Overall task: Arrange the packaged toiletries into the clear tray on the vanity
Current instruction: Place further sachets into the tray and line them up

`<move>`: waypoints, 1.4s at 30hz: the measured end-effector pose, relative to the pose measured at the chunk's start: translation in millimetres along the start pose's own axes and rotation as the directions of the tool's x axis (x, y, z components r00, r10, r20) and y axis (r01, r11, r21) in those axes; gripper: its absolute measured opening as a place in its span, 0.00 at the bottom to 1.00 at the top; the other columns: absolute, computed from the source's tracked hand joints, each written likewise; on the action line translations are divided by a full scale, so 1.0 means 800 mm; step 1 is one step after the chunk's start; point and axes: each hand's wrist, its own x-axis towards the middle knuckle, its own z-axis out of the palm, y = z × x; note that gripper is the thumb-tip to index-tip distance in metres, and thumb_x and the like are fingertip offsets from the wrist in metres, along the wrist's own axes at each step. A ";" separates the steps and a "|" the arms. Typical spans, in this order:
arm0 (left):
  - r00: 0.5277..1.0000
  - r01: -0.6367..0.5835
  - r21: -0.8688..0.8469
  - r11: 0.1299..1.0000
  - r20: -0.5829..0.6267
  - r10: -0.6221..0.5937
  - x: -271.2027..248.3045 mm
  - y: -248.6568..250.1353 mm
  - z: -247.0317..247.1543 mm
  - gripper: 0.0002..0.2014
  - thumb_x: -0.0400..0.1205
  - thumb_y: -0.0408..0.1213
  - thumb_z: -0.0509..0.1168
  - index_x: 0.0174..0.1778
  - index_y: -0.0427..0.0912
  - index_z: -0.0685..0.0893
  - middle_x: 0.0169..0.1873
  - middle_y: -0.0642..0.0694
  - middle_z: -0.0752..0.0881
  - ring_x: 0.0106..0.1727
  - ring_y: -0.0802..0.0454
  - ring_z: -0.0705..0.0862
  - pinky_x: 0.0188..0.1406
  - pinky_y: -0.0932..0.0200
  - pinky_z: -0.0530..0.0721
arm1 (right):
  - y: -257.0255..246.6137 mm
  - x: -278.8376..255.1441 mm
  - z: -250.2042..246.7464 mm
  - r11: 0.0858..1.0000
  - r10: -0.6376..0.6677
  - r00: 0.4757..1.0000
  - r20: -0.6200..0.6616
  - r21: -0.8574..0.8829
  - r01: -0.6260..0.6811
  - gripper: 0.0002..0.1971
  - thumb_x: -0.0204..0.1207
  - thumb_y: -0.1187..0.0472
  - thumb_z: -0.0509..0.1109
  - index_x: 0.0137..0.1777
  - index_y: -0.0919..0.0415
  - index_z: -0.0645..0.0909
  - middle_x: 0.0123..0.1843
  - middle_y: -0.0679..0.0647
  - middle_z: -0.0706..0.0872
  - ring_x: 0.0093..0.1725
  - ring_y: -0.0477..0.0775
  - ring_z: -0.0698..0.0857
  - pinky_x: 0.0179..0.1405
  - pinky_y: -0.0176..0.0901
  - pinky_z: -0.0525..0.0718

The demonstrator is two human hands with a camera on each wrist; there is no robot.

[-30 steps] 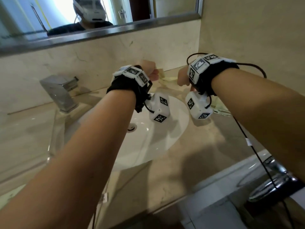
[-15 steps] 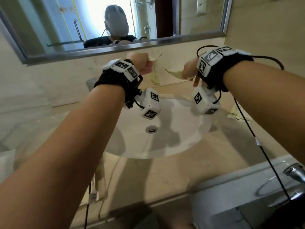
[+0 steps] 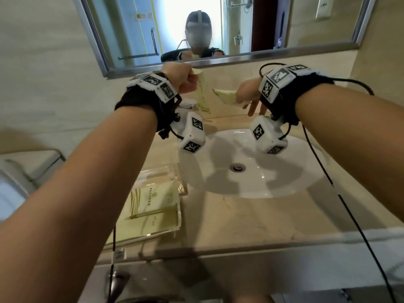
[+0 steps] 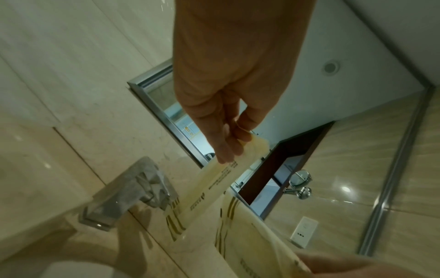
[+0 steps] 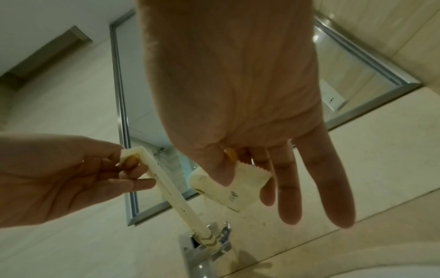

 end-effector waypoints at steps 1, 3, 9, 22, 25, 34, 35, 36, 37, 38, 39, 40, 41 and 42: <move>1.000 0.005 0.011 1.000 -0.017 -0.005 -0.005 0.002 -0.010 0.14 0.84 0.24 0.50 0.32 0.38 0.67 0.29 0.41 0.71 0.24 0.54 0.72 0.13 0.70 0.73 | -0.008 0.000 0.007 0.999 -0.030 0.999 0.014 0.041 0.030 0.20 0.85 0.67 0.53 0.75 0.72 0.64 0.67 0.66 0.74 0.32 0.53 0.74 0.02 0.34 0.71; 0.999 -0.018 -0.010 1.000 -0.035 0.017 -0.005 0.003 -0.029 0.13 0.83 0.24 0.50 0.33 0.38 0.68 0.29 0.41 0.73 0.22 0.53 0.73 0.16 0.68 0.76 | -0.019 0.005 0.014 0.988 -0.044 0.997 0.067 0.152 0.033 0.21 0.85 0.65 0.54 0.76 0.71 0.64 0.64 0.65 0.76 0.33 0.54 0.75 0.02 0.36 0.72; 0.988 -0.108 -0.036 0.994 -0.114 0.103 -0.017 0.007 -0.084 0.10 0.79 0.27 0.50 0.33 0.38 0.69 0.15 0.45 0.76 0.26 0.47 0.79 0.26 0.60 0.85 | -0.046 0.008 0.033 0.917 -0.072 0.996 0.061 0.397 0.042 0.09 0.83 0.57 0.57 0.53 0.63 0.73 0.40 0.57 0.78 0.32 0.56 0.81 0.18 0.46 0.84; 0.963 -0.125 0.390 0.912 -0.173 0.206 -0.042 -0.006 -0.222 0.12 0.82 0.28 0.51 0.36 0.42 0.74 0.35 0.42 0.83 0.23 0.52 0.87 0.29 0.57 0.90 | -0.130 -0.006 0.092 0.797 -0.171 0.981 0.094 0.598 0.082 0.11 0.83 0.62 0.55 0.38 0.61 0.71 0.35 0.56 0.80 0.29 0.50 0.79 0.21 0.42 0.84; 0.961 -0.112 0.382 0.917 -0.193 0.198 -0.047 -0.011 -0.249 0.12 0.85 0.27 0.50 0.37 0.42 0.72 0.37 0.40 0.81 0.22 0.51 0.87 0.23 0.59 0.88 | -0.145 -0.010 0.113 0.801 -0.183 0.981 0.070 0.588 0.108 0.06 0.84 0.64 0.54 0.50 0.64 0.72 0.34 0.54 0.78 0.28 0.47 0.77 0.25 0.42 0.80; 0.959 0.041 0.256 0.966 -0.280 0.034 -0.061 -0.039 -0.303 0.14 0.86 0.24 0.51 0.36 0.41 0.72 0.39 0.41 0.77 0.35 0.46 0.82 0.21 0.62 0.86 | -0.141 -0.005 0.149 0.740 -0.190 0.981 0.039 0.662 0.117 0.18 0.81 0.67 0.54 0.70 0.67 0.71 0.35 0.54 0.82 0.28 0.44 0.77 0.24 0.39 0.83; 0.961 0.055 0.249 0.967 -0.275 0.016 -0.064 -0.042 -0.306 0.14 0.86 0.25 0.50 0.36 0.40 0.72 0.39 0.40 0.77 0.35 0.47 0.82 0.20 0.63 0.86 | -0.139 -0.005 0.152 0.730 -0.185 0.982 0.032 0.674 0.116 0.18 0.81 0.68 0.55 0.69 0.68 0.71 0.35 0.54 0.82 0.28 0.45 0.77 0.23 0.39 0.83; 0.964 0.068 0.244 0.967 -0.267 -0.001 -0.066 -0.046 -0.308 0.14 0.86 0.25 0.50 0.37 0.40 0.72 0.39 0.40 0.78 0.36 0.47 0.82 0.20 0.64 0.86 | -0.137 -0.005 0.155 0.719 -0.183 0.983 0.024 0.685 0.117 0.18 0.81 0.68 0.55 0.70 0.68 0.71 0.34 0.55 0.82 0.28 0.45 0.77 0.20 0.38 0.82; 0.966 0.080 0.240 0.967 -0.259 -0.015 -0.068 -0.050 -0.308 0.14 0.86 0.25 0.50 0.37 0.40 0.72 0.39 0.40 0.78 0.36 0.47 0.82 0.20 0.64 0.85 | -0.136 -0.006 0.157 0.709 -0.185 0.983 0.015 0.694 0.123 0.19 0.80 0.69 0.55 0.70 0.69 0.70 0.34 0.56 0.82 0.28 0.46 0.78 0.17 0.36 0.82; 0.967 0.089 0.238 0.967 -0.252 -0.027 -0.071 -0.053 -0.308 0.13 0.86 0.25 0.49 0.37 0.39 0.72 0.39 0.40 0.78 0.36 0.48 0.82 0.20 0.64 0.85 | -0.134 -0.007 0.159 0.701 -0.188 0.982 0.005 0.701 0.131 0.20 0.79 0.70 0.55 0.71 0.68 0.69 0.34 0.56 0.82 0.28 0.46 0.78 0.15 0.35 0.81; 0.969 0.095 0.239 0.966 -0.245 -0.034 -0.073 -0.056 -0.308 0.13 0.87 0.26 0.49 0.38 0.39 0.72 0.39 0.40 0.78 0.37 0.48 0.83 0.21 0.65 0.86 | -0.133 -0.008 0.160 0.696 -0.191 0.982 -0.002 0.705 0.136 0.22 0.78 0.71 0.56 0.73 0.68 0.67 0.34 0.56 0.82 0.28 0.46 0.79 0.15 0.35 0.81; 0.971 0.099 0.244 0.965 -0.237 -0.040 -0.076 -0.058 -0.307 0.13 0.87 0.26 0.50 0.38 0.39 0.72 0.39 0.40 0.79 0.37 0.48 0.83 0.22 0.65 0.86 | -0.131 -0.009 0.161 0.692 -0.196 0.981 -0.006 0.708 0.142 0.24 0.76 0.72 0.56 0.74 0.67 0.67 0.34 0.56 0.82 0.28 0.47 0.80 0.15 0.35 0.81; 0.972 0.102 0.247 0.964 -0.230 -0.044 -0.078 -0.059 -0.306 0.13 0.87 0.27 0.50 0.38 0.39 0.72 0.39 0.40 0.79 0.37 0.49 0.83 0.23 0.65 0.86 | -0.130 -0.011 0.160 0.689 -0.205 0.979 -0.011 0.709 0.152 0.25 0.75 0.73 0.56 0.73 0.66 0.67 0.35 0.57 0.82 0.29 0.47 0.81 0.15 0.35 0.81; 0.973 0.105 0.249 0.963 -0.224 -0.048 -0.080 -0.060 -0.305 0.13 0.87 0.27 0.50 0.38 0.39 0.73 0.39 0.40 0.79 0.36 0.49 0.83 0.23 0.65 0.87 | -0.128 -0.012 0.159 0.684 -0.217 0.976 -0.016 0.710 0.164 0.24 0.74 0.73 0.56 0.71 0.66 0.70 0.35 0.57 0.83 0.29 0.48 0.81 0.16 0.35 0.81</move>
